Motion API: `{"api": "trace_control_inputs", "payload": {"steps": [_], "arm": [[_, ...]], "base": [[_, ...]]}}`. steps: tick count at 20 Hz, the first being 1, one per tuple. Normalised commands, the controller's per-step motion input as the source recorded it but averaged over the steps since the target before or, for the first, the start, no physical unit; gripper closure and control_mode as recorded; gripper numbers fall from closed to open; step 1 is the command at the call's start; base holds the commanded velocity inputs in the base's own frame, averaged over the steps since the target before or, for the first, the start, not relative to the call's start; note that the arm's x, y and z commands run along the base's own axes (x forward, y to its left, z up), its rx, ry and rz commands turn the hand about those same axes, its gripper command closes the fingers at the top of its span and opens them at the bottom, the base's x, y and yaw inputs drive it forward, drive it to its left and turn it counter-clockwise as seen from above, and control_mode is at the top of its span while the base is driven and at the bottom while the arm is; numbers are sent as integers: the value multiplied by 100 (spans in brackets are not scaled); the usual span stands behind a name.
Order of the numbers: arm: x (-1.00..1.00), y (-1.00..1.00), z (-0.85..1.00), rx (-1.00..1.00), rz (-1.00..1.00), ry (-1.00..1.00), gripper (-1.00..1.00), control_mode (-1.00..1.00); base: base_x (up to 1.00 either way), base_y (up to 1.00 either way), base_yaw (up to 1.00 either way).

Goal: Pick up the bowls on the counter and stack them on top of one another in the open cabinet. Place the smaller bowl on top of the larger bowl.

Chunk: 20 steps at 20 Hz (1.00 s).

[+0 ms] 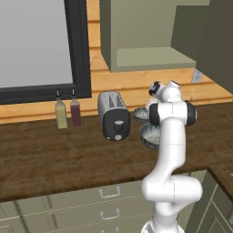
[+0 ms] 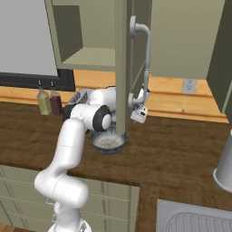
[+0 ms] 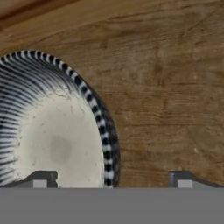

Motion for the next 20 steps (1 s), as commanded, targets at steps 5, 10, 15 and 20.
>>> {"api": "trace_control_inputs", "payload": {"steps": [5,10,15,20], "arm": [[0,17,-17,0,0,0,100,-100],[0,4,-4,0,0,0,100,-100],[-8,0,15,1,0,-8,100,-100],[-20,0,33,3,0,-9,100,-100]], "base": [[0,0,0],[0,0,0],[0,0,0],[0,0,0]]}}
